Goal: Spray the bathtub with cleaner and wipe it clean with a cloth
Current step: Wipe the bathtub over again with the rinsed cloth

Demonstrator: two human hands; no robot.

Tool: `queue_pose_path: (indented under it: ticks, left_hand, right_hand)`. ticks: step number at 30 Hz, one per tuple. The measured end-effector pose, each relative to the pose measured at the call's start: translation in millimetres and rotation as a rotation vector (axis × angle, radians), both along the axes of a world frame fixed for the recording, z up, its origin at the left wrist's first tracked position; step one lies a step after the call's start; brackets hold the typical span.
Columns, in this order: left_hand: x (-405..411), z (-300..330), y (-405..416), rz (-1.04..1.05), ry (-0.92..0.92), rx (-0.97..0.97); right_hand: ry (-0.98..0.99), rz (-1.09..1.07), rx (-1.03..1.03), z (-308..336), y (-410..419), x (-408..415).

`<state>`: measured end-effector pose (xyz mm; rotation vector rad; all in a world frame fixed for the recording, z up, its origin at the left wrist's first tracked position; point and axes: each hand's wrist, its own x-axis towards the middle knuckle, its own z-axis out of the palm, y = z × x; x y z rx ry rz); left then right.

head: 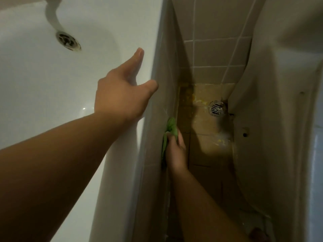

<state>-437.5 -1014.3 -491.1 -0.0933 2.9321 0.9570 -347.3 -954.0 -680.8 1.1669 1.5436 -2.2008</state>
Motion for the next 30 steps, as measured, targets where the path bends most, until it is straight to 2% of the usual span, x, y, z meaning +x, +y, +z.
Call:
queue_pose_path:
  ticks: [4,8,11,14,19,23,26,30]
  left_hand:
    - [-12,-3,2,0.008,0.007,0.034]
    - [-22,-6,4,0.006,0.023,0.039]
    - [-28,-6,5,0.011,0.028,0.046]
    - [-32,-4,7,0.017,0.019,0.051]
    - [-38,-2,11,0.029,0.012,0.051]
    - [-40,-1,12,0.025,0.003,0.048]
    - [-41,1,13,0.026,0.002,0.042]
    - [-41,0,12,0.011,0.014,0.023]
  right_hand:
    - [0.089,-0.037,-0.005,-1,-10,30]
    - [0.163,-0.03,0.056,-19,3,-16]
    - [0.071,-0.048,0.019,-37,9,-33]
    - [-0.026,-0.043,-0.037,-48,2,-11]
    - [-0.039,-0.106,-0.062,-46,4,-23]
    - [-0.037,-0.062,-0.05,-59,13,-45]
    - [-0.107,-0.001,-0.01,-77,7,-27]
    - [-0.231,-0.029,-0.096,-80,0,3]
